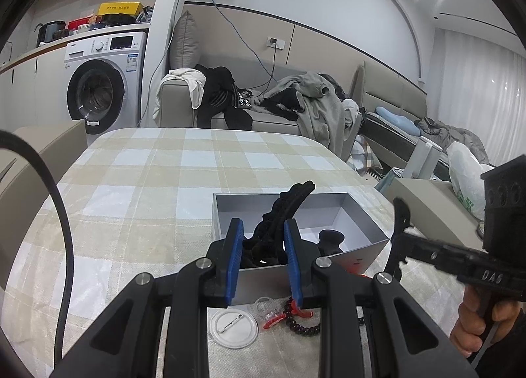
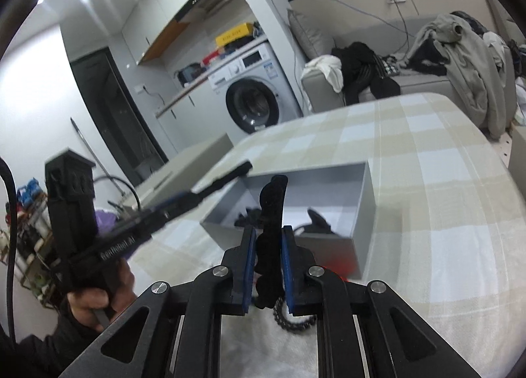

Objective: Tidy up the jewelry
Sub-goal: 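Lift both held black clips and carry them over the gray box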

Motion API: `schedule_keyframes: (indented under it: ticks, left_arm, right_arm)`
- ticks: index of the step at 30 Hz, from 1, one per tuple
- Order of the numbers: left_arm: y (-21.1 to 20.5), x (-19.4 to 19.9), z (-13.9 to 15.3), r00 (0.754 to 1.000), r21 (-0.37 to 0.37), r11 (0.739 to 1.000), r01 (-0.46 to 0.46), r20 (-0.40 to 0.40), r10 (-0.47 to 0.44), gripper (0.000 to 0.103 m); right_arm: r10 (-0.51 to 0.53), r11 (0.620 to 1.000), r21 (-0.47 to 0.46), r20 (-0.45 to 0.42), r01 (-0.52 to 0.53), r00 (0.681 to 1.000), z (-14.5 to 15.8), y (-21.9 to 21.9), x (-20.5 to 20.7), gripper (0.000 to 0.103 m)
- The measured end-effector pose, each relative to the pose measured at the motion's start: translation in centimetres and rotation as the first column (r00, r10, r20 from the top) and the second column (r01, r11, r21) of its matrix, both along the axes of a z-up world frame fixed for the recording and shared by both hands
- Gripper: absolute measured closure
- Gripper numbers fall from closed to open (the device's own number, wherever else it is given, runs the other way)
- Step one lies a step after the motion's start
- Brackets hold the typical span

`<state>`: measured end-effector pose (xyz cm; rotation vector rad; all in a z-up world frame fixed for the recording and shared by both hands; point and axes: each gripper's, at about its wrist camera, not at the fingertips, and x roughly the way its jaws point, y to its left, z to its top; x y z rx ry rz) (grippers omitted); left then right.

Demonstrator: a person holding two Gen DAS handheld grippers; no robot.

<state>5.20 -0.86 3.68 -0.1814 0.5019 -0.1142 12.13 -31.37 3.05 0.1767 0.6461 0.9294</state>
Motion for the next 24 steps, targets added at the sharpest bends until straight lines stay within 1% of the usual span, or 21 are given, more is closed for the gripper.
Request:
schedule_keyframes:
  ticks: [4,6,11,16,20,24]
  left_arm:
    - [0.0,0.4,0.0,1.000,0.004,1.000,-0.008,0.005,0.008,0.084]
    - [0.0,0.8,-0.1,1.000,-0.002,1.000,-0.011,0.002,0.011,0.084]
    - [-0.3,1.3,-0.5,1.000,0.011,1.000,-0.014,0.000,0.014,0.084]
    - [-0.6,1.5,-1.0,1.000,0.031,0.999,-0.020,-0.003,0.020,0.084]
    - [-0.5,1.6,-1.2,1.000,0.024,0.999,-0.022,-0.009,0.022,0.084]
    - [-0.4,1.7,-1.3,1.000,0.016,1.000,-0.025,-0.015,0.025,0.084]
  right_arm:
    - [-0.035,0.998,0.044,0.024,0.034,0.999,1.2,0.5,0.7,0.089]
    - [-0.050,0.997,0.057,0.021,0.049,0.999,1.6,0.7,1.2,0.089]
    - [-0.080,0.994,0.077,0.017,0.079,0.997,2.1,1.3,2.2,0.089]
    - [-0.120,0.990,0.073,0.016,0.118,0.993,1.9,1.9,2.9,0.089]
    - [-0.151,0.987,0.055,-0.001,0.151,0.988,1.3,2.3,3.7,0.089]
    - [-0.165,0.985,0.052,-0.039,0.167,0.986,0.7,2.3,4.4,0.086]
